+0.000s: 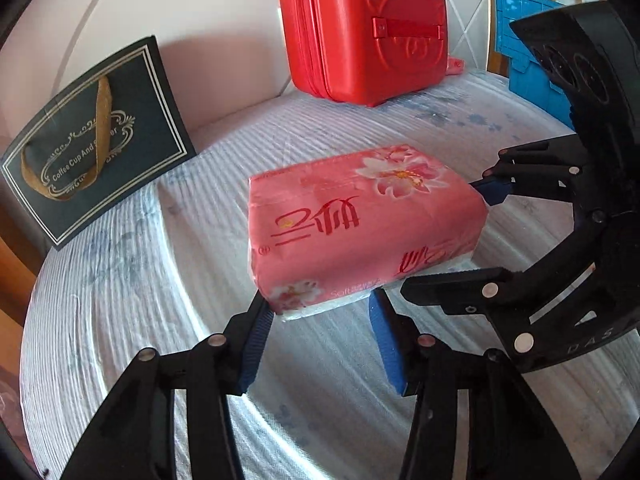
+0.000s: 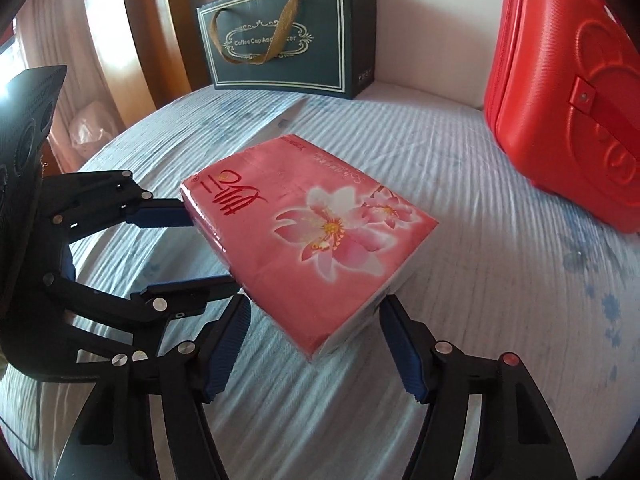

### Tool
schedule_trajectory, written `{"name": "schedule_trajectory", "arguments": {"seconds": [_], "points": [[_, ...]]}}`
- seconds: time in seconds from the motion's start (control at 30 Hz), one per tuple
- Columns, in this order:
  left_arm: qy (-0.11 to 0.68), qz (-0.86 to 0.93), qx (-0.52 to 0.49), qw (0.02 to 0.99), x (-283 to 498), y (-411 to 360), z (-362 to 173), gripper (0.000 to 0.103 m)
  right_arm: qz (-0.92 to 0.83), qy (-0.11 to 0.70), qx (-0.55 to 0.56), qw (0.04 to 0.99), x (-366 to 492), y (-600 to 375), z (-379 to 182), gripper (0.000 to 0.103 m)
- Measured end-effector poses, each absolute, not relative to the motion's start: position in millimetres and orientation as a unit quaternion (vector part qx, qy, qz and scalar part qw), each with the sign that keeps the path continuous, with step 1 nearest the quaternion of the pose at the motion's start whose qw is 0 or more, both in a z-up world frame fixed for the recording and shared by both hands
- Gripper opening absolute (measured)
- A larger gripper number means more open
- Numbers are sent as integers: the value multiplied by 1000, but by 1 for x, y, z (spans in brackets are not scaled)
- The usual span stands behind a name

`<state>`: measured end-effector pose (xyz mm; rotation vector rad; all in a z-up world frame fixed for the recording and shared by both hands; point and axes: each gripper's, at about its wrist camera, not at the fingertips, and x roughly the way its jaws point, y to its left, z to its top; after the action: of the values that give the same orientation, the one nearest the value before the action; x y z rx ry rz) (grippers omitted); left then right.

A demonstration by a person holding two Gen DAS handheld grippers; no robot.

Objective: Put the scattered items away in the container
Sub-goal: 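Grasp the pink tissue pack with the right tool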

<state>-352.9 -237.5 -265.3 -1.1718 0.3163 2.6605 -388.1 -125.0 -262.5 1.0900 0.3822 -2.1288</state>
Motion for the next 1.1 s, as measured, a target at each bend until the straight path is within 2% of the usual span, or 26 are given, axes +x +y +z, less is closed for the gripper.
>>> {"name": "schedule_trajectory", "arguments": {"seconds": [0.27, 0.4, 0.53, 0.63, 0.77, 0.9, 0.93, 0.97, 1.03, 1.07, 1.1], "points": [[101, 903, -399, 120, -331, -228, -244, 49, -819, 141, 425, 360, -372, -111, -242, 64], [97, 905, -392, 136, -316, -223, -234, 49, -813, 92, 431, 380, -362, -89, -230, 63], [102, 910, -388, 105, -332, -220, -228, 49, -811, 61, 438, 384, -376, -87, -224, 63], [76, 914, -387, 101, -350, -227, -219, 49, -807, 38, 440, 391, -389, -89, -219, 63], [70, 913, -391, 98, -380, -231, -220, 49, -804, 42, 451, 385, -414, -94, -219, 63], [27, 907, -407, 105, -403, -243, -230, 49, -800, 48, 457, 385, -435, -94, -225, 63], [18, 904, -415, 105, -406, -247, -235, 51, -800, 48, 460, 382, -440, -93, -227, 63], [8, 903, -417, 105, -406, -251, -240, 59, -802, 46, 460, 377, -444, -90, -229, 64], [-27, 904, -414, 103, -408, -262, -246, 75, -806, 26, 461, 370, -455, -83, -236, 77], [-50, 901, -418, 106, -413, -267, -250, 77, -805, 16, 467, 366, -462, -82, -241, 83], [-73, 896, -424, 113, -417, -272, -253, 77, -803, 12, 473, 363, -468, -83, -246, 83]]}}
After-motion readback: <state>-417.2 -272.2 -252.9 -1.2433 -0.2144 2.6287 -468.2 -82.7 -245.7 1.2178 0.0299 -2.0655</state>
